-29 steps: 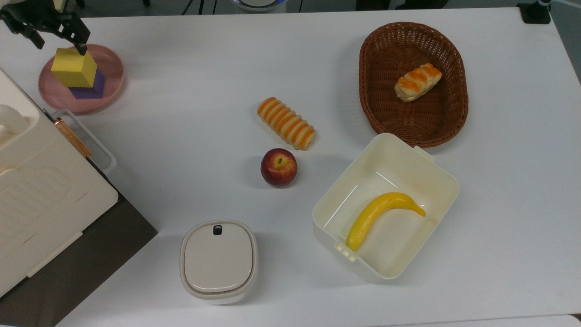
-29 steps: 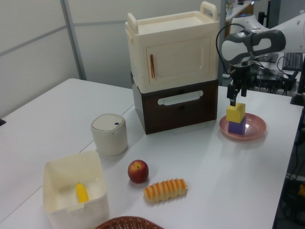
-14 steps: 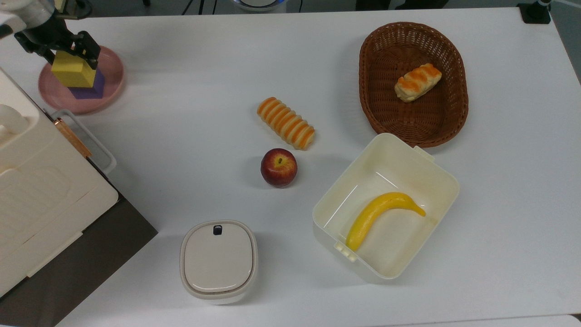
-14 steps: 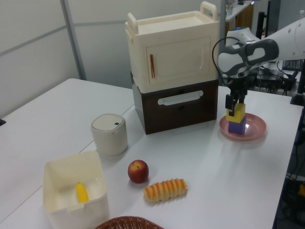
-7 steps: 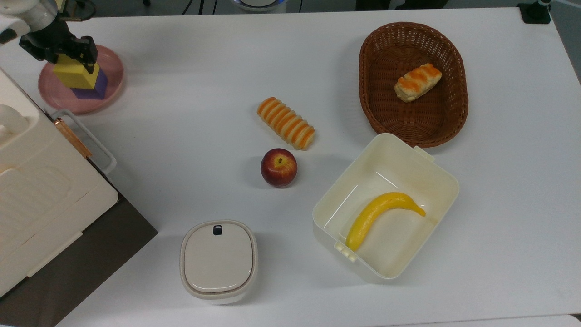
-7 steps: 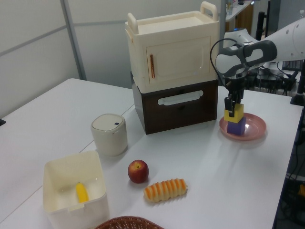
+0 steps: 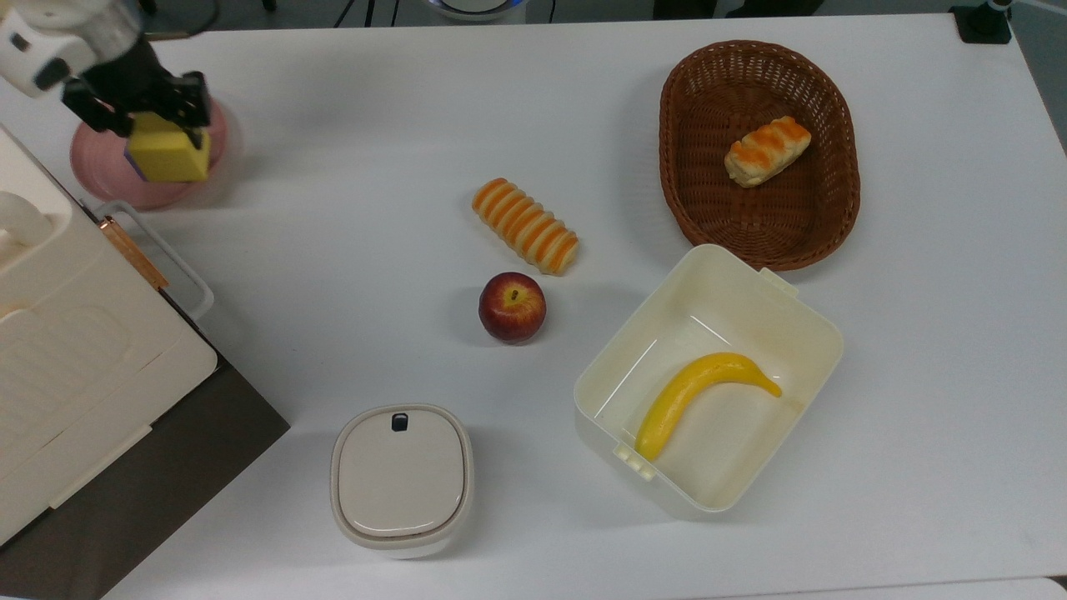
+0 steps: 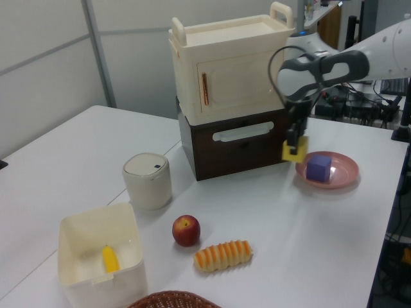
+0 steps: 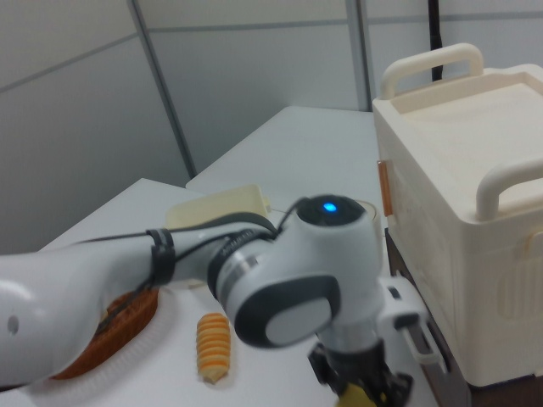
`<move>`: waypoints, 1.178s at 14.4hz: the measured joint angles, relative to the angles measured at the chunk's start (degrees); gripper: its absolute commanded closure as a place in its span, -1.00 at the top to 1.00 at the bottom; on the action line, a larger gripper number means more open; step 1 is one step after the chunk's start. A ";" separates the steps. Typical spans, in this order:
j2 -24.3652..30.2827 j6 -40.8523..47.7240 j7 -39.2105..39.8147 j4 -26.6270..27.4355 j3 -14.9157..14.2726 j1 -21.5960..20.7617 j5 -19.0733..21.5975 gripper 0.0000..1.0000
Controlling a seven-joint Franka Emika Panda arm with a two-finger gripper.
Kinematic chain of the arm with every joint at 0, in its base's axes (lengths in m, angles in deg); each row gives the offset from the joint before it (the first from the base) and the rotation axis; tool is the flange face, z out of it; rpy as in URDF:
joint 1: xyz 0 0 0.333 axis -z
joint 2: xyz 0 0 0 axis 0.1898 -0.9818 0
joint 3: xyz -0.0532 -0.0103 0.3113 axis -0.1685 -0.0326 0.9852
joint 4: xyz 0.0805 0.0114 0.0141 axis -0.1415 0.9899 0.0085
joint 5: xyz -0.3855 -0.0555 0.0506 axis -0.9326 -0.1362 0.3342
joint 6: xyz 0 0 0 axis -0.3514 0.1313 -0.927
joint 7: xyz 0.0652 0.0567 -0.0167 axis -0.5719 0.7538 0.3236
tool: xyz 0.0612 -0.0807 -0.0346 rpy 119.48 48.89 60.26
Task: Put the yellow cube on the table
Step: 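Lift the yellow cube off the purple block and lower it onto the table, then open the gripper and raise it away from the cube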
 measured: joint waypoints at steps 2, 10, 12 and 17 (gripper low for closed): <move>-0.01 0.00 -5.06 0.11 2.08 -3.21 0.00 -0.15; -0.55 0.00 -24.57 0.31 2.52 -18.25 -2.91 1.00; -0.59 0.00 -24.78 0.32 2.50 -18.53 -2.98 1.00; -0.37 0.03 -27.12 -0.26 2.51 -20.21 -2.98 1.00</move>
